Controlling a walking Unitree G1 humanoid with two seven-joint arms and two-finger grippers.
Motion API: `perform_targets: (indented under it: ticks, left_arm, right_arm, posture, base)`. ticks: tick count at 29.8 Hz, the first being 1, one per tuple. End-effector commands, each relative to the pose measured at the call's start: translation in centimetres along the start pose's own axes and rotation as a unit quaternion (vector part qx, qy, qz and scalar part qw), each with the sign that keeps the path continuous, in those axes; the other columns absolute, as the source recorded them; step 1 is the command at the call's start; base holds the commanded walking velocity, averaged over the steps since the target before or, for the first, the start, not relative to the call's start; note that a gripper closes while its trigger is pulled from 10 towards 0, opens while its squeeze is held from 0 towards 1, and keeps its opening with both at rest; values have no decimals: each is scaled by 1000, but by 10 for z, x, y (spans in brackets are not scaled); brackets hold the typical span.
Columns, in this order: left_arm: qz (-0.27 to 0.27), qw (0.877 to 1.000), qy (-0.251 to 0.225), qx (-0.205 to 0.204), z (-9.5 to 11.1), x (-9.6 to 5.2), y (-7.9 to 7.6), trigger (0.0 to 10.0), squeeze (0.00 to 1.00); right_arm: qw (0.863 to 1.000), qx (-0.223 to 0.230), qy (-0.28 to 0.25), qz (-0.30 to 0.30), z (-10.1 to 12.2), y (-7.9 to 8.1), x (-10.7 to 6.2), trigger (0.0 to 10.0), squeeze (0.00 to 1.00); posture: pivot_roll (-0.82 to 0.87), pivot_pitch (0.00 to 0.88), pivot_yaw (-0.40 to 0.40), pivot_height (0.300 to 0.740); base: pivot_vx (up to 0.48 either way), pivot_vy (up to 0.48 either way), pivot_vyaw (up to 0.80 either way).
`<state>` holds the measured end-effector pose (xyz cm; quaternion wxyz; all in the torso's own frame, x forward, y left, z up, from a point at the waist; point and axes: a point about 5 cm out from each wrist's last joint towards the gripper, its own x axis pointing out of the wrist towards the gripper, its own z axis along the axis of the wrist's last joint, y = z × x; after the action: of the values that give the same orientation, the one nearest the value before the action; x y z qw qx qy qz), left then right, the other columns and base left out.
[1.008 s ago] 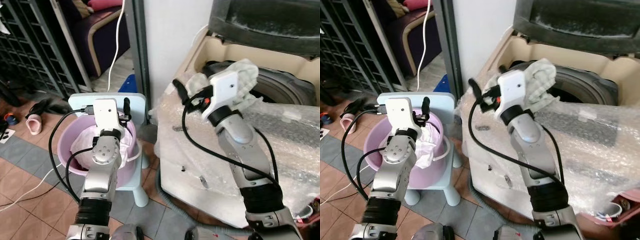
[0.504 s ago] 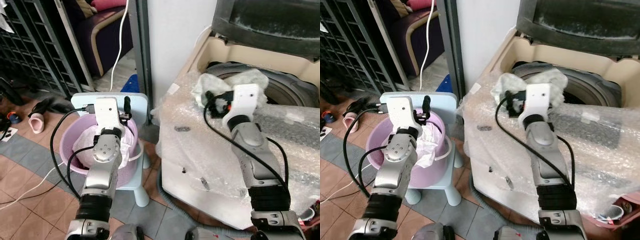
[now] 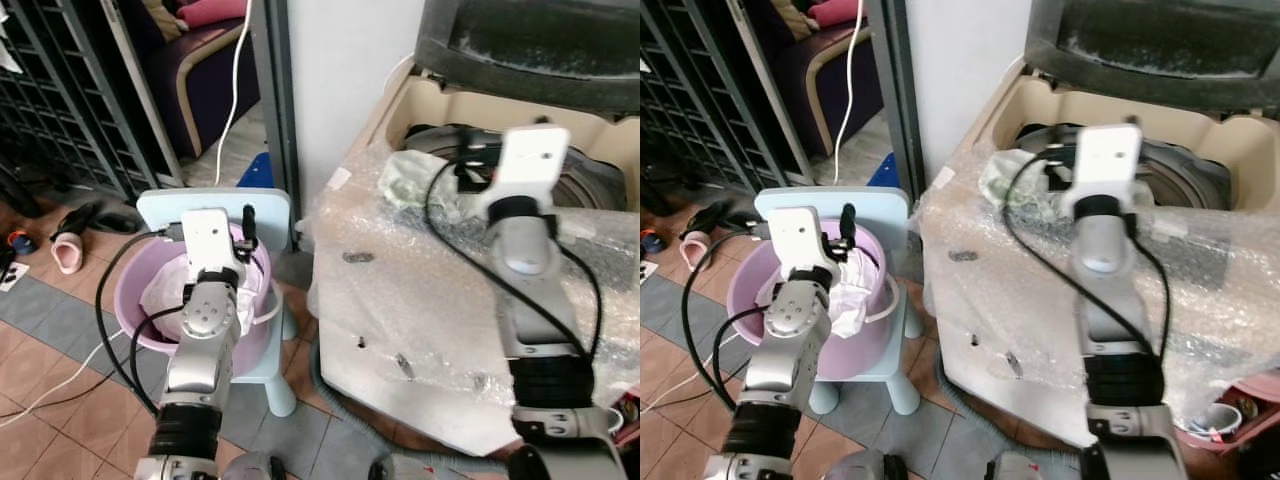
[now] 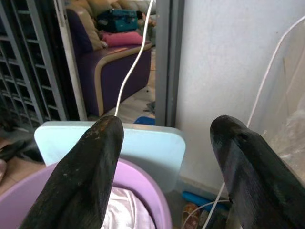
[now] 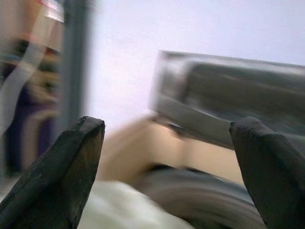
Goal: Clothes washing
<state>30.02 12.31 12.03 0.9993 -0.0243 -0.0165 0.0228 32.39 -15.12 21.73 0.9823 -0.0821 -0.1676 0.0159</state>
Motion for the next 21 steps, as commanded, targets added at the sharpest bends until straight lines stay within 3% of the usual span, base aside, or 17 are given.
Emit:
perform_targets:
  ticks: [1, 2, 3, 5, 9, 13, 19, 21]
  left_arm:
    - [3, 1000, -11, -7, 9, 0, 0, 10000, 0]
    - [1, 1000, -11, -7, 9, -1, -1, 10000, 0]
    - [0, 1000, -3, -3, 5, -3, -1, 10000, 0]
    - [-5, 1000, 11, 4, -3, -9, -2, 10000, 0]
    - [-14, 1000, 12, 3, -1, -12, -3, 10000, 0]
    - [-8, 1000, 16, 4, 1, -13, -2, 10000, 0]
    - [-7, 1000, 20, 6, 1, -14, -2, 10000, 0]
    - [-11, 1000, 16, 15, 1, -16, -2, 10000, 0]
  right_arm:
    - [997, 19, -37, 59, 17, 18, -2, 10000, 161]
    - [997, 20, -40, 67, 18, 21, -3, 10000, 161]
    - [996, 19, -41, 78, 16, 26, -7, 10000, 0]
    - [995, 26, -37, 85, 12, 32, -14, 10000, 0]
    - [993, 53, -35, 101, 15, 42, -18, 10000, 0]
    - [987, 50, -34, 148, 13, 54, -24, 10000, 0]
    - [985, 58, -23, 162, 9, 57, -25, 10000, 0]
    - [983, 56, -16, 173, 7, 59, -28, 10000, 0]
  posture:
    - [-80, 0, 42, 740]
    - [-80, 0, 42, 740]
    - [-88, 0, 52, 740]
    - [-83, 0, 56, 740]
    - [-75, 5, 62, 740]
    - [-60, 15, 63, 740]
    - [-59, 25, 69, 740]
    - [-60, 27, 73, 740]
  base:
    - [0, 480, 0]
    - [0, 480, 0]
    - [0, 480, 0]
    - [0, 480, 0]
    - [0, 480, 0]
    - [0, 480, 0]
    - [0, 480, 0]
    - [0, 0, 0]
